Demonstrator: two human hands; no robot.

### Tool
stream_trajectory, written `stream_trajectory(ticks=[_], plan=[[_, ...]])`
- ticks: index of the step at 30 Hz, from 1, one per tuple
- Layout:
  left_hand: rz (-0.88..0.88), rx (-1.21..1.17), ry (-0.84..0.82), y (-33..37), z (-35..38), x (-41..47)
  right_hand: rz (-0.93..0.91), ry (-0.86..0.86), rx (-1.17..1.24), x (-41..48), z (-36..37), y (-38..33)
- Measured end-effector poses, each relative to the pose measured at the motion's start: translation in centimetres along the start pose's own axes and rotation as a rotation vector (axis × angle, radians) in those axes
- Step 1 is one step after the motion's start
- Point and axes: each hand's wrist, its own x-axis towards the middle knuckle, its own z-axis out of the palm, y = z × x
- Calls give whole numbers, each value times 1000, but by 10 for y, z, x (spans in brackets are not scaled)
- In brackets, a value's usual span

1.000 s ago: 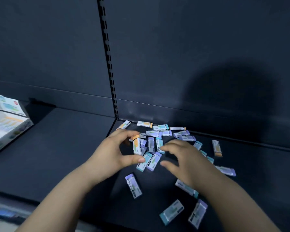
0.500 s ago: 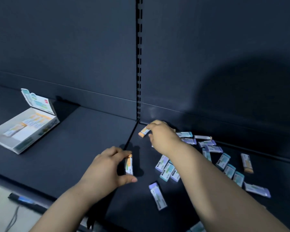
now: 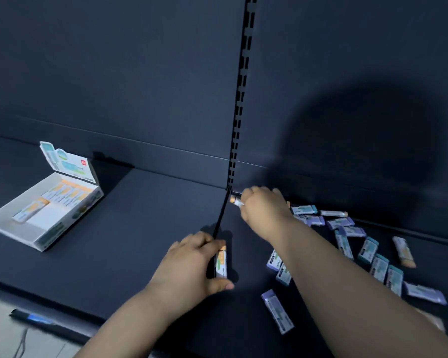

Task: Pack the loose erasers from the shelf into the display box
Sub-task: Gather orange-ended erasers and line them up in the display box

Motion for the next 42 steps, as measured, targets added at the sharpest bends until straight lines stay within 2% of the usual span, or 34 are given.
stream_trajectory(ticks=[4,6,8,12,14,19,22,24,29,36,42], plan=[[35,35,-12,3,1,8,192,75,660,-34,-17,-4],[49,69,-18,6,2,12,242,107,747,-56,-23,-5],[64,96,-22,10,2,15,274,100,597,-72,-20,-7],[96,144,-28,15,4,20,295,1,62,-86,0,-23],[100,156,-59,14,4,22,313,3,-69,-90,-1,-32],[130,119,-182,-1,0,29,204,-98,234,-98,-13,-23],[136,91,-209,-7,-3,35,116,-270,227,-92,-13,-7],[151,77,-231,-8,-3,39,118,-305,221,-85,-9,-3],[195,56,-242,-6,-1,48,146,-262,300,-77,-2,-4],[299,-22,-89,-2,4,37,154,-104,393,-100,-5,-19],[293,-62,-24,5,-6,19,151,18,396,-125,-15,-20]])
